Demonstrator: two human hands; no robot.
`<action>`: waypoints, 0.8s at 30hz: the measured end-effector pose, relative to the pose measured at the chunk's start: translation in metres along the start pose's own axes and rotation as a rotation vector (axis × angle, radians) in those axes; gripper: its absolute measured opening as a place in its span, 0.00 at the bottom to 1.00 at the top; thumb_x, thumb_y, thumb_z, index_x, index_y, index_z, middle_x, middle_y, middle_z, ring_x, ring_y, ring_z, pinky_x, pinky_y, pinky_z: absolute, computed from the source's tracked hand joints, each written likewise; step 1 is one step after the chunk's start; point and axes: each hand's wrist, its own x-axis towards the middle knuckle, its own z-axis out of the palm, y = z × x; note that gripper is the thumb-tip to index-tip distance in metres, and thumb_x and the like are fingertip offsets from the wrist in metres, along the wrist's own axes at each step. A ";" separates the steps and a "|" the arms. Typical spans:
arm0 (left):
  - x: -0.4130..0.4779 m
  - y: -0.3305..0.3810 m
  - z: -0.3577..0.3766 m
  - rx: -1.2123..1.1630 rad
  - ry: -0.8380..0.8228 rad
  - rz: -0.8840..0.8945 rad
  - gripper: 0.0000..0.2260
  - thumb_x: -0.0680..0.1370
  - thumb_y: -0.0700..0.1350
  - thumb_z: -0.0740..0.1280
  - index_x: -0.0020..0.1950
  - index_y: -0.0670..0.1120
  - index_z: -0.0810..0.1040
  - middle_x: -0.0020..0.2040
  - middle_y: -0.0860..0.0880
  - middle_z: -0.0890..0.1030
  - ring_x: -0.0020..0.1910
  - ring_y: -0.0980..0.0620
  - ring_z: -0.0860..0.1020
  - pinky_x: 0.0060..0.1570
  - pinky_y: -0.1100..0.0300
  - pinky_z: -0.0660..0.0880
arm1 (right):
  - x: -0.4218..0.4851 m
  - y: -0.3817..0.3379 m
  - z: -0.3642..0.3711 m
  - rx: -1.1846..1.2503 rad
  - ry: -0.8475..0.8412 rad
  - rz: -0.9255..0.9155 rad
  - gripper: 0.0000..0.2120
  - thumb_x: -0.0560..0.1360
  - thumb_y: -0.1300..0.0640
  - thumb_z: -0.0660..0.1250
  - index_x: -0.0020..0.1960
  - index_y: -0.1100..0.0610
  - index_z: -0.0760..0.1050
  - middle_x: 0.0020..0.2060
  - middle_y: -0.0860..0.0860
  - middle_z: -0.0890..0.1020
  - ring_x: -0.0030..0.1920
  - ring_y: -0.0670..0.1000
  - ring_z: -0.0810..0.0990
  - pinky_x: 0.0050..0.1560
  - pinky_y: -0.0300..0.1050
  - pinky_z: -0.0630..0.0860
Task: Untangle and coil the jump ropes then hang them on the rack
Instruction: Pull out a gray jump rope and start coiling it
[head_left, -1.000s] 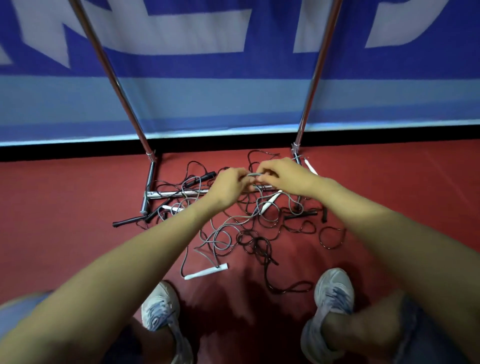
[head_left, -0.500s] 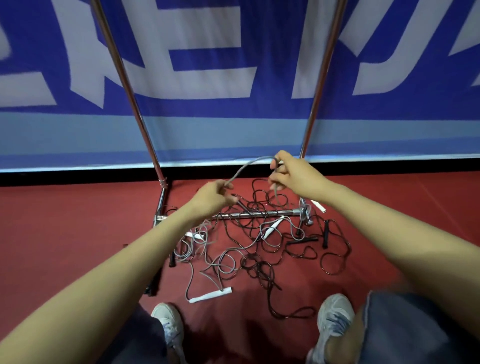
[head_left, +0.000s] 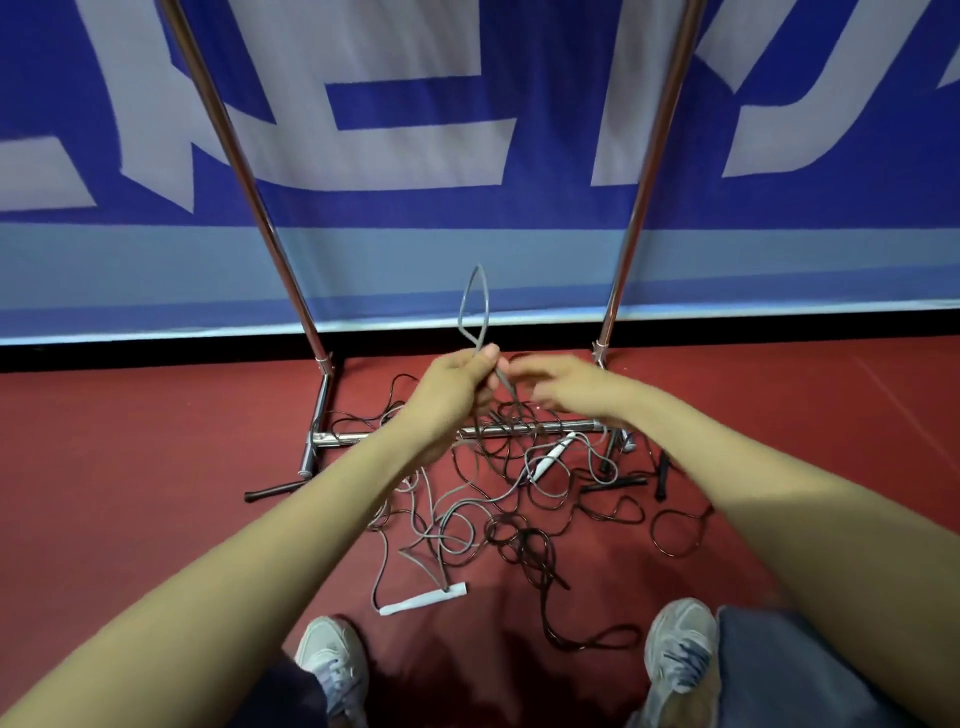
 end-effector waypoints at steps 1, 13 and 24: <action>0.000 0.003 -0.002 -0.057 -0.023 -0.014 0.13 0.84 0.42 0.56 0.41 0.43 0.74 0.29 0.52 0.69 0.24 0.58 0.62 0.26 0.67 0.60 | 0.000 0.007 0.005 -0.137 -0.098 -0.006 0.21 0.75 0.66 0.66 0.67 0.53 0.73 0.59 0.48 0.79 0.55 0.47 0.76 0.51 0.33 0.71; 0.011 0.027 -0.031 -0.039 0.159 -0.145 0.17 0.83 0.43 0.54 0.35 0.46 0.68 0.31 0.49 0.80 0.32 0.54 0.75 0.35 0.59 0.65 | 0.000 0.043 -0.003 -0.529 0.042 0.251 0.09 0.80 0.64 0.59 0.60 0.61 0.69 0.50 0.59 0.79 0.46 0.57 0.80 0.40 0.43 0.73; 0.007 -0.006 0.002 0.242 -0.103 0.020 0.11 0.81 0.41 0.62 0.61 0.42 0.79 0.42 0.50 0.76 0.31 0.60 0.71 0.31 0.70 0.68 | -0.019 -0.023 -0.011 0.237 0.306 -0.176 0.08 0.77 0.65 0.66 0.42 0.56 0.71 0.27 0.47 0.82 0.25 0.46 0.75 0.25 0.38 0.69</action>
